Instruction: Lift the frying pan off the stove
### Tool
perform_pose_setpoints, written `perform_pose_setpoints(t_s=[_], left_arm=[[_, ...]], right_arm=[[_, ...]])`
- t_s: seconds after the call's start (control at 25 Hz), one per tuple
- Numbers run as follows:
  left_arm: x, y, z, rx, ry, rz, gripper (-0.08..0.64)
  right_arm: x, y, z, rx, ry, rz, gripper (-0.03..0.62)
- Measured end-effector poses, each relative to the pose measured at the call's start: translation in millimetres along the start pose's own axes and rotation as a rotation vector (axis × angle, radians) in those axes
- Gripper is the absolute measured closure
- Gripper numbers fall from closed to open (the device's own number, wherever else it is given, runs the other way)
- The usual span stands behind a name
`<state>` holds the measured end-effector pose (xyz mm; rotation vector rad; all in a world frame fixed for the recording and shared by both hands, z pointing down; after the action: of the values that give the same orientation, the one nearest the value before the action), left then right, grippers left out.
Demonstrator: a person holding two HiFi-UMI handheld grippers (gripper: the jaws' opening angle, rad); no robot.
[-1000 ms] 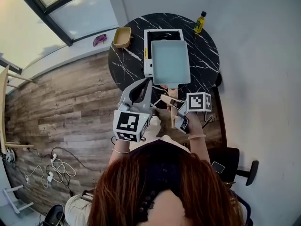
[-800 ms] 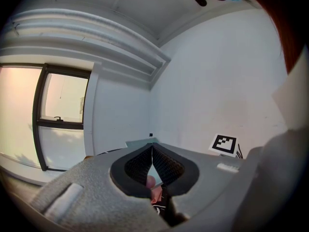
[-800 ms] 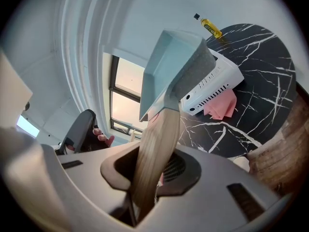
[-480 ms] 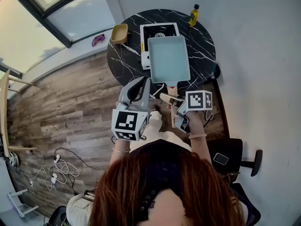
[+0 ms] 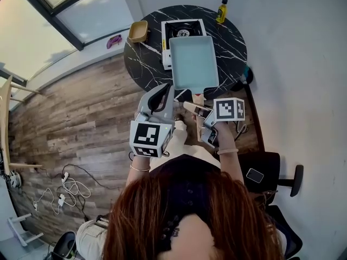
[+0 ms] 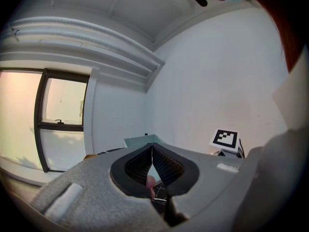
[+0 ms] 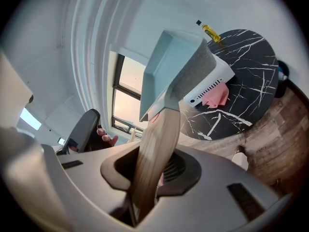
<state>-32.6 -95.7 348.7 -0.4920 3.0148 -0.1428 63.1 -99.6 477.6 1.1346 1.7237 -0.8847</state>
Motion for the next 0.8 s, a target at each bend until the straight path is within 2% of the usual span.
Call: perform_pose_setpoints(t_s=[0.24, 0.8], left_arm=[[-2.2, 18.9, -1.1, -0.005, -0.037, 0.007, 0.546], [-3.3, 35.5, -4.3, -0.015, -0.068, 0.015, 0.546]], right_arm=[[13.0, 4.9, -14.2, -0.007, 0.022, -0.004, 0.505], [38.4, 13.9, -33.1, -0.041, -0.008, -0.002, 0.506]])
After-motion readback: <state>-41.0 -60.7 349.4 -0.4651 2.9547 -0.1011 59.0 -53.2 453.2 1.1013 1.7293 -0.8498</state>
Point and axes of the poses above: the fingertips, and each gripper's own axes: y backward along the fingers, x to its left, z out of its top, the point moved 4 cm from there along y, backward along the fingers, and after that the axes turned 13 degrees about z, right-handed, at the moved point
